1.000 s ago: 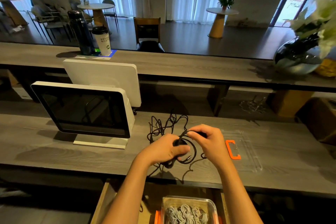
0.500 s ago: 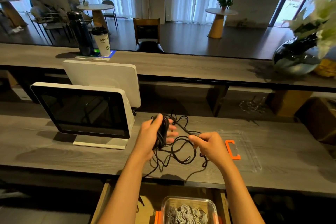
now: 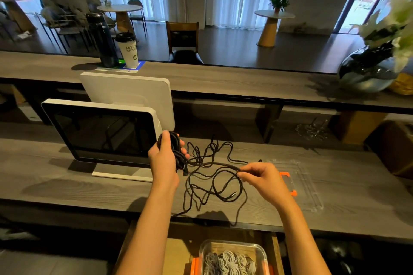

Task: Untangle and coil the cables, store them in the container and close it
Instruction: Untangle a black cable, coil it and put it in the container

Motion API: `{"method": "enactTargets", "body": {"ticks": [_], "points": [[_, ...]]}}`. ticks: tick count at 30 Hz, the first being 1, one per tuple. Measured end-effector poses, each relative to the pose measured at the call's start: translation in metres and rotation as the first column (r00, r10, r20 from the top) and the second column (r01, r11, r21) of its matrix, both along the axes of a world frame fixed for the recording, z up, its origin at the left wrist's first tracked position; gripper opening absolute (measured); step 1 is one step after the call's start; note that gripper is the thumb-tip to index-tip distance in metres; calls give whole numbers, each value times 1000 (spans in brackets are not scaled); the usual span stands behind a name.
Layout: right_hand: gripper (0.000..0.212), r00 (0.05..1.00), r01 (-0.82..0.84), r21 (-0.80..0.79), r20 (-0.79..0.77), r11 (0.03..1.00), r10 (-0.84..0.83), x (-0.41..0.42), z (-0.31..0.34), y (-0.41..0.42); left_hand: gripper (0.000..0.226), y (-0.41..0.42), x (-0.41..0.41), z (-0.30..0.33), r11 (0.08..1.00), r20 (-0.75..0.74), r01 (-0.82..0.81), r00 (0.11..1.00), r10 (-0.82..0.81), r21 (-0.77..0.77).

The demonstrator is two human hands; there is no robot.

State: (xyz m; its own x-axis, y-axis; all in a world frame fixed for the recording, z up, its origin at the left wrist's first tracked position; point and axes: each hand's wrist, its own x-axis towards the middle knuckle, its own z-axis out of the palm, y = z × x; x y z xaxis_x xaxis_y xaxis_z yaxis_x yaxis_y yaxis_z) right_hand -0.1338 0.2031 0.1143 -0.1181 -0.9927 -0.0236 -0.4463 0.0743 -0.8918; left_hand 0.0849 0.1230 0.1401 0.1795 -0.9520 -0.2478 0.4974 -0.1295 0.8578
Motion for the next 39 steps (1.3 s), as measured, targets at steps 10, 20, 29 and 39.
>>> {"method": "enactTargets", "body": {"ticks": [10, 20, 29, 39], "points": [[20, 993, -112, -241, -66, 964, 99, 12, 30, 4, 44, 2, -15, -9, 865, 813, 498, 478, -334, 62], [18, 997, 23, -263, 76, 964, -3, 24, 24, -2, 23, 24, -34, -4, 258, 699, 914, -38, -714, 313], [23, 992, 73, -89, 104, 993, -64, 8, 10, -5, 52, 14, -15, 2, 758, 441, 649, 661, -606, 69], [26, 947, -131, 2, 295, 991, 124, 13, 8, -5, 53, -1, -10, 3, 972, -554, 235, 806, -209, -24]]}}
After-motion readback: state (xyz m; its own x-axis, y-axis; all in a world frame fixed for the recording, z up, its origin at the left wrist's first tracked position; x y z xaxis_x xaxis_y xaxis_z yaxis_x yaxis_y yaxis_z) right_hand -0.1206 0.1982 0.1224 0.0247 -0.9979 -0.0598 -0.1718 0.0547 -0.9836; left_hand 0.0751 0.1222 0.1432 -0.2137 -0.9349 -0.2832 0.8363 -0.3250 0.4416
